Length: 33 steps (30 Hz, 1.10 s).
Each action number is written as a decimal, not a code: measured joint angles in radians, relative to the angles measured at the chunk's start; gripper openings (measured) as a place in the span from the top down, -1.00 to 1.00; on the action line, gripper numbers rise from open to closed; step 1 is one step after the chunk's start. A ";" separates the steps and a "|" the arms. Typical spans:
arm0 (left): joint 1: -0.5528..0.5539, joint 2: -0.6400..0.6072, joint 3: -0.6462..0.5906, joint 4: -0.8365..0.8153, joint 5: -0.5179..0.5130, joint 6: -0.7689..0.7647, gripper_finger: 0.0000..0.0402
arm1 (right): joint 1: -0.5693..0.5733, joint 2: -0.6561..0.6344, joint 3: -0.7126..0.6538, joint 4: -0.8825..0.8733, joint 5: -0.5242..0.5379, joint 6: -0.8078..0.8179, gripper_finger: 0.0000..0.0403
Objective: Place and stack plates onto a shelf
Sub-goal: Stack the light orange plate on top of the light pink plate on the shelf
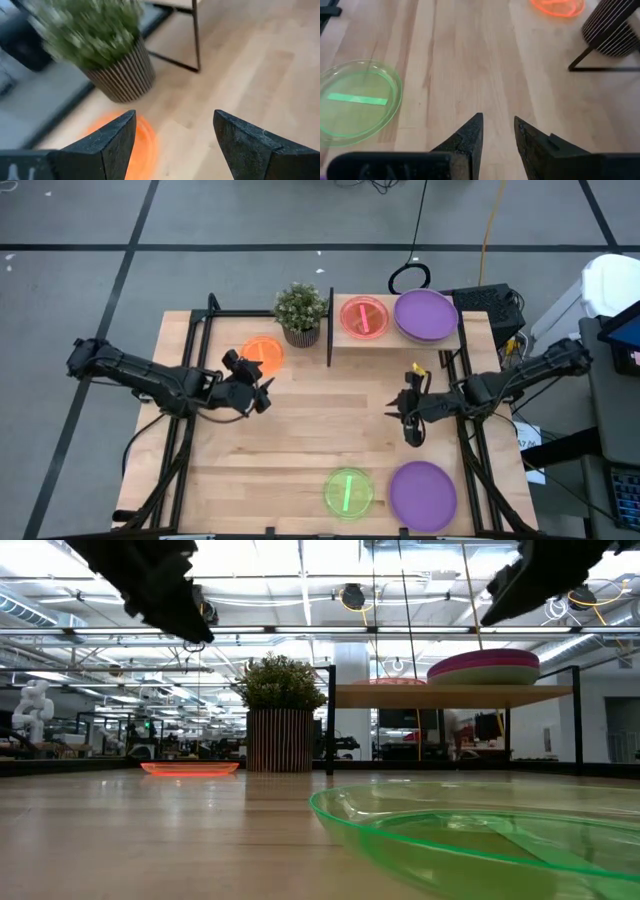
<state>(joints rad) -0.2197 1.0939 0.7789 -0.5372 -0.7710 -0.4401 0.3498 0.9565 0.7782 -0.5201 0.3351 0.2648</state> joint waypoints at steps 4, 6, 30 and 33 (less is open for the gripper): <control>0.088 0.004 -0.014 0.003 0.146 -0.046 -0.35 | 0.031 0.001 -0.021 -0.002 0.000 0.050 0.54; 0.129 0.026 -0.024 -0.002 0.177 -0.043 -0.35 | 0.041 0.001 -0.026 0.001 0.001 0.068 0.54; 0.409 0.361 -0.037 -0.027 0.374 0.016 -0.35 | 0.053 0.011 -0.028 0.061 0.059 0.075 0.54; 0.410 0.378 -0.037 -0.012 0.387 0.018 -0.35 | 0.053 0.011 -0.028 0.061 0.059 0.075 0.54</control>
<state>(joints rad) 0.1902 1.4719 0.7422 -0.5494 -0.3839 -0.4225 0.4030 0.9676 0.7506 -0.4595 0.3943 0.3397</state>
